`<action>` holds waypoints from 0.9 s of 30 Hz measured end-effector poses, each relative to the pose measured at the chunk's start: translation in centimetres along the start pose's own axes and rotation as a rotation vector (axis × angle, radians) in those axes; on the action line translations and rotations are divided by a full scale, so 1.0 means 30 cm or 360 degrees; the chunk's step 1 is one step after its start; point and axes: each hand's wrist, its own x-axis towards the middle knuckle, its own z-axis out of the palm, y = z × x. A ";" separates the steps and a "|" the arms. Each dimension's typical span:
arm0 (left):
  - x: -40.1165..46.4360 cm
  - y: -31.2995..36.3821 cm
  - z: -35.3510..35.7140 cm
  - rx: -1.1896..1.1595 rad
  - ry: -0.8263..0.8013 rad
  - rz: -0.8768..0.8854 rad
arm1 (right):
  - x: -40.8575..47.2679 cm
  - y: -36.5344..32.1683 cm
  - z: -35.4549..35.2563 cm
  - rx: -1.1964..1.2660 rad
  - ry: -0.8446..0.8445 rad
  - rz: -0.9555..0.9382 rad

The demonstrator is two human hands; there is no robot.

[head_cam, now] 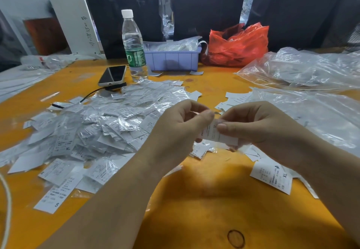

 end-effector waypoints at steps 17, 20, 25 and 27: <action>-0.009 0.004 0.001 0.0102 0.0024 0.0163 | -0.007 -0.002 0.008 0.0029 0.0114 0.0004; -0.013 0.006 -0.002 0.0149 0.0016 0.0198 | -0.005 -0.001 0.000 0.0039 0.0159 0.0022; -0.020 0.009 0.007 0.0391 0.0056 0.0383 | -0.003 0.007 0.011 0.0070 0.0237 0.0040; -0.020 0.005 0.011 0.0407 0.0051 0.0379 | -0.003 0.011 0.018 0.0114 0.0250 0.0040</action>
